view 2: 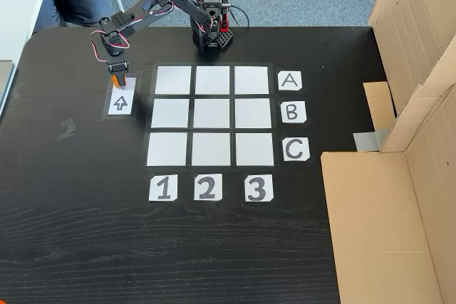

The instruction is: Pick up the round, orange token and place it in the grid on square A1.

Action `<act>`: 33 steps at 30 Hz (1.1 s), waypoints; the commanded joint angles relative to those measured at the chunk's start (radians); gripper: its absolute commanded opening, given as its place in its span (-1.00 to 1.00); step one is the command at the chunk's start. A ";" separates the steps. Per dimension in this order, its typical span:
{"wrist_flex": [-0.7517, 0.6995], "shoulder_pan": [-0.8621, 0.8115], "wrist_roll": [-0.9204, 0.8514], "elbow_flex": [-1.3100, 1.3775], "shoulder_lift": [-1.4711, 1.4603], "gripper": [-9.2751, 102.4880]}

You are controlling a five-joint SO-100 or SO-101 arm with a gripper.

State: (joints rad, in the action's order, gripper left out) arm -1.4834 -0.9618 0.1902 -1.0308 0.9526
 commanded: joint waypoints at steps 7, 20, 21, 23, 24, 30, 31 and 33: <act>-0.061 -0.041 -0.005 -0.003 0.291 -0.76; -0.061 -0.043 -0.052 -0.397 0.790 -0.76; -0.061 -0.037 -0.052 -0.436 0.825 -0.76; -0.060 -0.026 -0.057 -0.522 0.888 -0.76; -0.055 -0.018 -0.057 -0.566 0.916 -0.77; -0.049 0.029 -0.074 -0.795 1.071 -0.77; -0.048 0.041 -0.078 -0.834 1.100 -0.76; -0.044 0.066 -0.084 -0.911 1.155 -0.76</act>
State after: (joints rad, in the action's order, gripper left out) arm -1.5401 -0.9265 0.1181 -1.8868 2.0310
